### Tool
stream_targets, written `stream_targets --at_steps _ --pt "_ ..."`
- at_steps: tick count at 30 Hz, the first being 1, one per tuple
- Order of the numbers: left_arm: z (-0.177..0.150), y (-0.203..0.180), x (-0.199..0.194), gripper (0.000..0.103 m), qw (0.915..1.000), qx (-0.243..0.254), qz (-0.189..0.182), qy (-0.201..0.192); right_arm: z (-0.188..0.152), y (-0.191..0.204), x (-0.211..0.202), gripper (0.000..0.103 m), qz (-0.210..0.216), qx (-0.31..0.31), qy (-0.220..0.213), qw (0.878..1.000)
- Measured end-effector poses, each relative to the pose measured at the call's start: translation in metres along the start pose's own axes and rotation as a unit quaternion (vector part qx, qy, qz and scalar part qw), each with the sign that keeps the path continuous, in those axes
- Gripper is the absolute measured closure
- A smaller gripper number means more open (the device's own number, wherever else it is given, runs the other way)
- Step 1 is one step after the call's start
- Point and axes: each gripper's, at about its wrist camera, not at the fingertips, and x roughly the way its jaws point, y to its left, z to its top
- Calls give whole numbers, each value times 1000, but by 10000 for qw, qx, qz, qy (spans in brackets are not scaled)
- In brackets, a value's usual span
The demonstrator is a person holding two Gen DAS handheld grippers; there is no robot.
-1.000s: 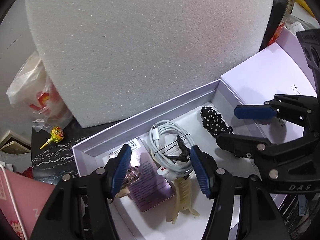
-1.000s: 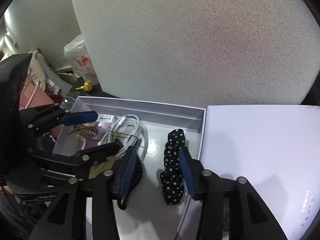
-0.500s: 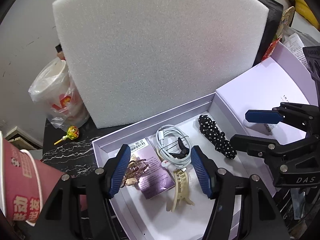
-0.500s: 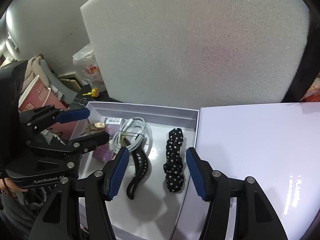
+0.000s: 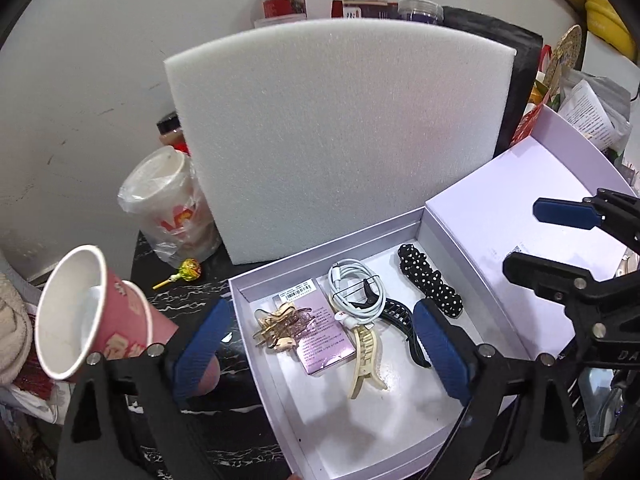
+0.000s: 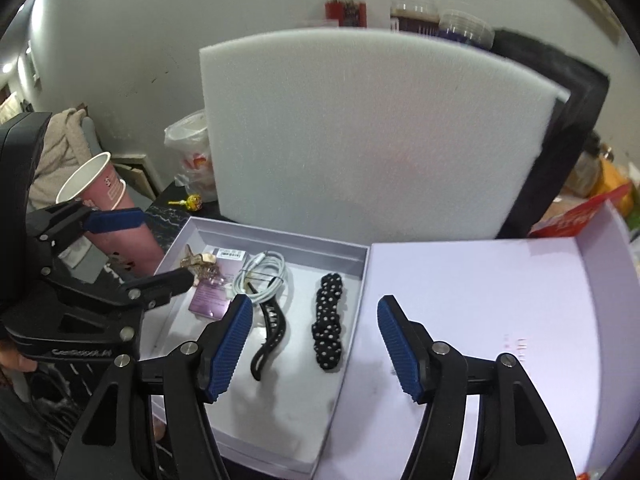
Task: Organize rigid objects
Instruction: 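Withdraw both grippers from the gift box toward the two pink compacts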
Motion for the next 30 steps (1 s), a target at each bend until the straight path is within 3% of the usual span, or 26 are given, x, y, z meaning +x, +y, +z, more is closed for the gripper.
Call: stream_targets --at_steps 2,13,20,30 --pt "-1 0 -8 9 10000 -11 28 -43 0 4 -8 30 -15 -27 -92 10000" --pt "-14 0 -63 8 9987 -17 148 -495 -6 18 -59 22 -95 -92 -628 9979" --pt "-25 -2 -98 2 9960 -57 242 -853 -14 25 -94 10 -283 -137 -1042 9941" --pt "-47 -7 -140 1 9918 -147 308 -1234 -37 30 -143 4 -357 -68 -1587 9867"
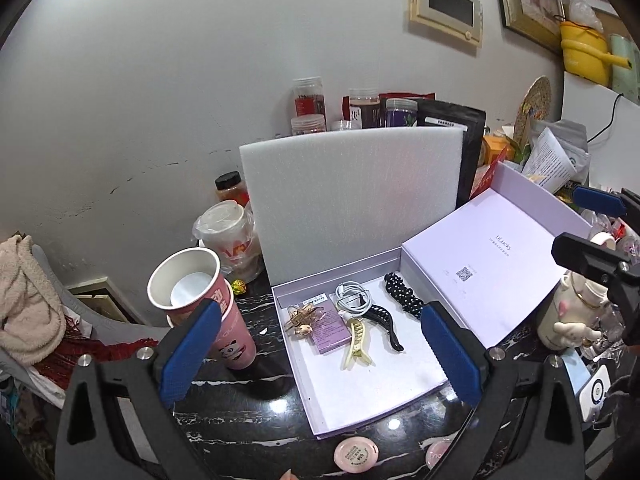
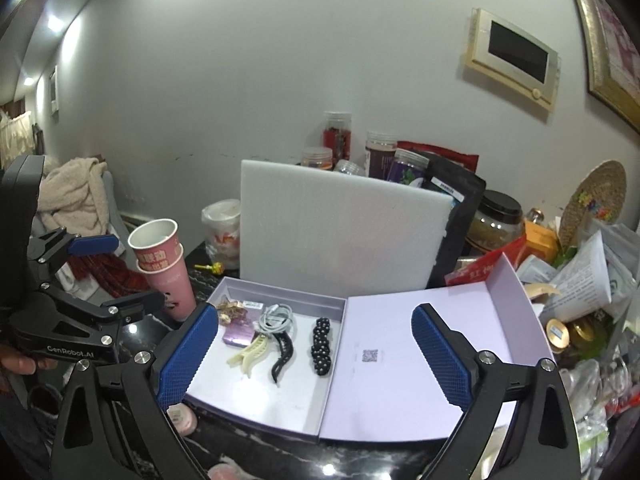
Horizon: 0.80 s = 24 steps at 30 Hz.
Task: Organize rigid objects
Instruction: 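Withdraw both grippers from the gift box toward the two pink compacts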
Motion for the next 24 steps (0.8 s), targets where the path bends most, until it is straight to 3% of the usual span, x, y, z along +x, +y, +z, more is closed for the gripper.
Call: stream_targets --at_steps 9,24 --pt "-23 -7 -29 1 9999 -43 -9 -103 -21 4 -30 2 -171 -46 -141 9997" --pt "-80 -28 -49 1 10000 34 -7 31 -77 14 -55 2 -53 57 -50 10000"
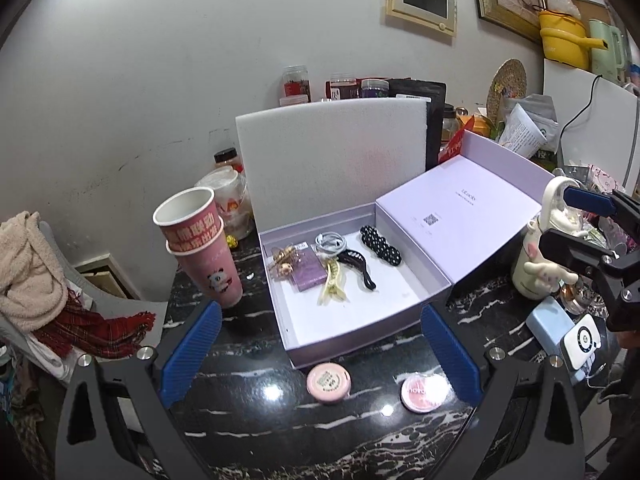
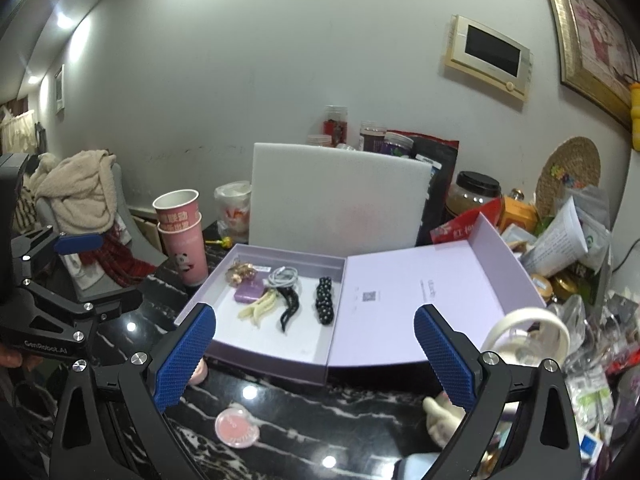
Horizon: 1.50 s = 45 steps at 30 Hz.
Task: Organize rigid objects
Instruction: 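Withdraw both grippers from the gift box toward the two pink compacts, then grasp pink novo blush compact with left gripper while right gripper grasps round pale pink compact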
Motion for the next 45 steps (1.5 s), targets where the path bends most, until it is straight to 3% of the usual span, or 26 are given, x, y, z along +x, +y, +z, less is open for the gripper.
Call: stream_targets --at_steps 11,25,39,42,45 --pt "-43 -26 6 1 9995 -60 -290 87 -41 -5 -1 2 141 205 225 9994" --pt "-89 -52 43 1 9947 -214 -813 587 -85 -12 10 2 98 374 534 9978" --pt "-110 -81 93 2 9901 116 -885 1082 -111 -26 35 2 100 451 835 9954" --pt "-110 -85 103 4 9885 109 -978 1148 -113 -30 41 2 171 547 926 9941" --pt "-111 -89 111 14 9863 132 -1042 1273 -114 -33 47 2 241 584 992 9931"
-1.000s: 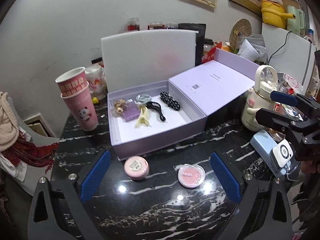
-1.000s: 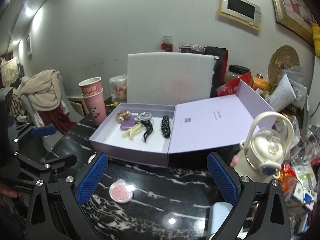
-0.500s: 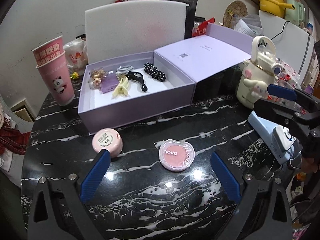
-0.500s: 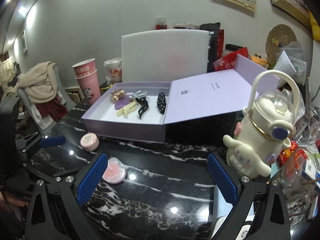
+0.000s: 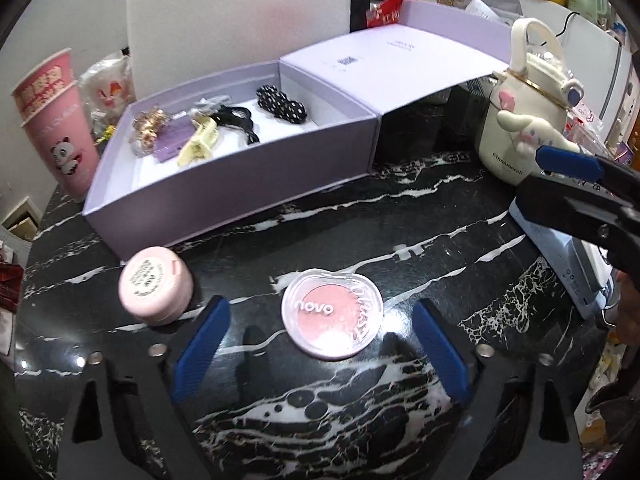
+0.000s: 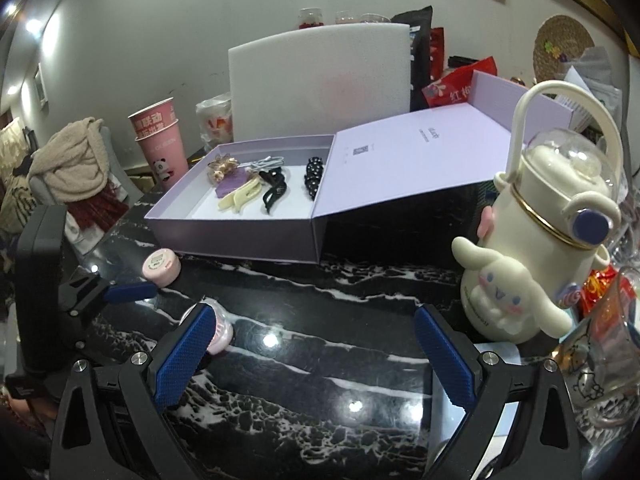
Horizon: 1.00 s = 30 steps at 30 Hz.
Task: Organize rigid objects
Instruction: 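Grasp pink novo blush compact with left gripper while right gripper grasps round pale pink compact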
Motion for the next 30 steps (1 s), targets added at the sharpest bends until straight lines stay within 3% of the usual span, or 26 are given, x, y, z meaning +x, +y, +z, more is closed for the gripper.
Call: stream_targets --at_steps 4,7,12,20,30 --pt "-1 -3 12 21 9998 27 -114 174 3 -1 6 2 10 1 48 10000" --pt "-2 -9 13 27 9998 193 -21 89 4 -2 10 2 31 10 85 10000" --pt "-2 -11 10 48 9996 233 -93 -93 6 1 17 2 40 -10 158 9999" --pt "-16 1 0 48 9999 112 6 -68 6 9 28 2 134 -51 300 9994" --pt "-48 56 -29 48 9966 -604 560 -27 1 42 56 2 526 -258 546 9968"
